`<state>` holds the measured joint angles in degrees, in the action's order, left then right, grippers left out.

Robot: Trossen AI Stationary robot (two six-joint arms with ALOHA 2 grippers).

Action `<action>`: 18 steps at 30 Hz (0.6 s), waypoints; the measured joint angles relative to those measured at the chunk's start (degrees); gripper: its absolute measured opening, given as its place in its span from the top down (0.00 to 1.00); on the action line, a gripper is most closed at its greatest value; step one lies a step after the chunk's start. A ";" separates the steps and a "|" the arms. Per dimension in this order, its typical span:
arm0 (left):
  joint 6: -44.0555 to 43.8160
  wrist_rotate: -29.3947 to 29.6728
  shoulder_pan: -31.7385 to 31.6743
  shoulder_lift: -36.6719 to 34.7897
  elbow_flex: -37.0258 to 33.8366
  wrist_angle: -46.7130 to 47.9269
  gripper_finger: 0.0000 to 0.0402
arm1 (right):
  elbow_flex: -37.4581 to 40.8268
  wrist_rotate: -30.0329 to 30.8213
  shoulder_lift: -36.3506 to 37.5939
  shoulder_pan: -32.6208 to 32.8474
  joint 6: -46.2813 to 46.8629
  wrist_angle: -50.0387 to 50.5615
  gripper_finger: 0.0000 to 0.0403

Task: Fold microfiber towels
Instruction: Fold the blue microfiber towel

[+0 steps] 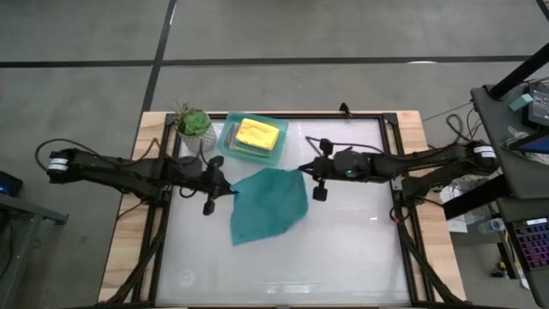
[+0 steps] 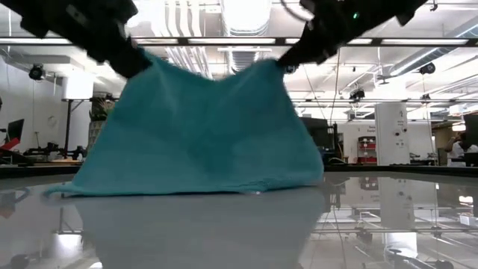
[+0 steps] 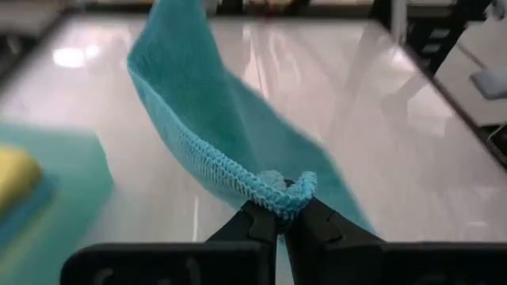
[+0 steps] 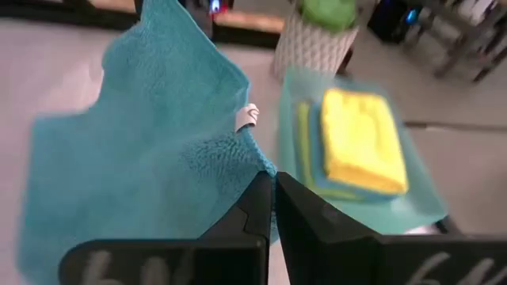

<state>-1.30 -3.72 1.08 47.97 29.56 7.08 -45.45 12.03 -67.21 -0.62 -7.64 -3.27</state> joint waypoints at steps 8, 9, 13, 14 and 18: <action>12.05 -0.16 -1.53 -3.16 10.69 13.30 1.00 | -1.39 -0.26 8.27 -0.31 -0.60 6.02 0.98; 13.56 -0.17 -2.09 -2.93 12.18 14.94 1.00 | -2.40 -0.57 8.71 -0.51 0.00 8.17 0.98; 20.71 -0.20 -4.62 -1.50 18.07 20.32 1.00 | -7.43 -1.38 8.95 -0.55 0.30 14.68 0.98; 22.25 -0.19 -5.36 -0.99 19.66 21.34 1.00 | -8.86 -1.45 8.62 -0.53 -0.04 15.74 0.98; 28.86 0.02 -8.67 1.18 25.78 25.10 1.00 | -14.44 5.27 6.66 -0.51 -2.67 17.21 0.98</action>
<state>27.56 -3.70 -7.59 49.15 55.34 32.19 -59.89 17.30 -60.55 -1.13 -10.31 13.93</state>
